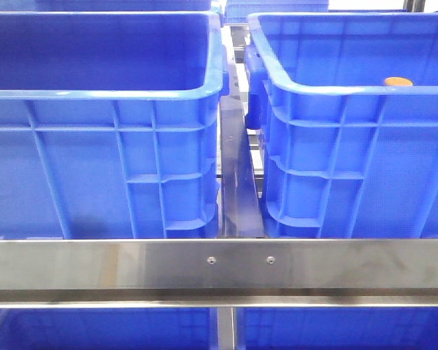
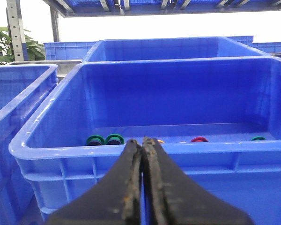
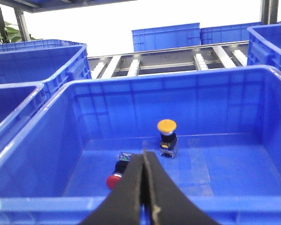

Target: Pick red and yellow buttons and place in box

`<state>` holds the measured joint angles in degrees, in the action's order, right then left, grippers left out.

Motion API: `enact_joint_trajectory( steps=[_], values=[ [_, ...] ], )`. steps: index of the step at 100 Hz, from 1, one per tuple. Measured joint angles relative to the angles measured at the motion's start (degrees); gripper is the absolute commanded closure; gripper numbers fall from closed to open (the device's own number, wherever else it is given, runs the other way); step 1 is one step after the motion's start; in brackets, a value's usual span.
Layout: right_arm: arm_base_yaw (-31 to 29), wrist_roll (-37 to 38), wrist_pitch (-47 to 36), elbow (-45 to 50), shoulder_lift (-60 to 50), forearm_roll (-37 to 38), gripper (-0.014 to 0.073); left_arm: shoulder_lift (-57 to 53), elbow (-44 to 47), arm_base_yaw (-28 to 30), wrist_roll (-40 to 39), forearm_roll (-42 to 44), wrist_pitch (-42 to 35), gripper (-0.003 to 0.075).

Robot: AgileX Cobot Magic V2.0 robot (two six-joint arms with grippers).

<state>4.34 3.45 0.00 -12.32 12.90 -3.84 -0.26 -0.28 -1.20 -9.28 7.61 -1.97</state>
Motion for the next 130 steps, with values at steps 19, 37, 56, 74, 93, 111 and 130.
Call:
enact_joint_trajectory(
  steps=[19, 37, 56, 74, 93, 111, 130],
  values=[
    [0.0, 0.1, -2.0, 5.8, -6.3, 0.0, 0.0662, 0.0, 0.0, 0.0, 0.0, 0.0, 0.0, 0.0739],
    [0.0, 0.1, -4.3, 11.3, -12.5, 0.0, 0.0662, 0.0, 0.0, 0.0, 0.0, 0.0, 0.0, 0.0739],
    [0.0, 0.1, -5.2, 13.9, -13.4, 0.0, 0.0662, 0.0, 0.0, 0.0, 0.0, 0.0, -0.1, 0.0739],
    [0.0, 0.1, -6.1, 13.9, -13.5, 0.0, 0.0662, 0.0, 0.0, 0.0, 0.0, 0.0, -0.1, 0.0739],
    [0.0, 0.1, -6.1, 13.9, -13.5, 0.0, 0.0662, 0.0, 0.0, 0.0, 0.0, 0.0, -0.1, 0.0739],
    [0.0, 0.1, -6.1, 13.9, -13.5, 0.0, 0.0662, 0.0, 0.0, 0.0, 0.0, 0.0, -0.1, 0.0739],
    [0.0, 0.1, -6.2, 13.9, -13.5, 0.0, 0.0662, 0.0, 0.0, 0.0, 0.0, 0.0, -0.1, 0.0739]
  ],
)
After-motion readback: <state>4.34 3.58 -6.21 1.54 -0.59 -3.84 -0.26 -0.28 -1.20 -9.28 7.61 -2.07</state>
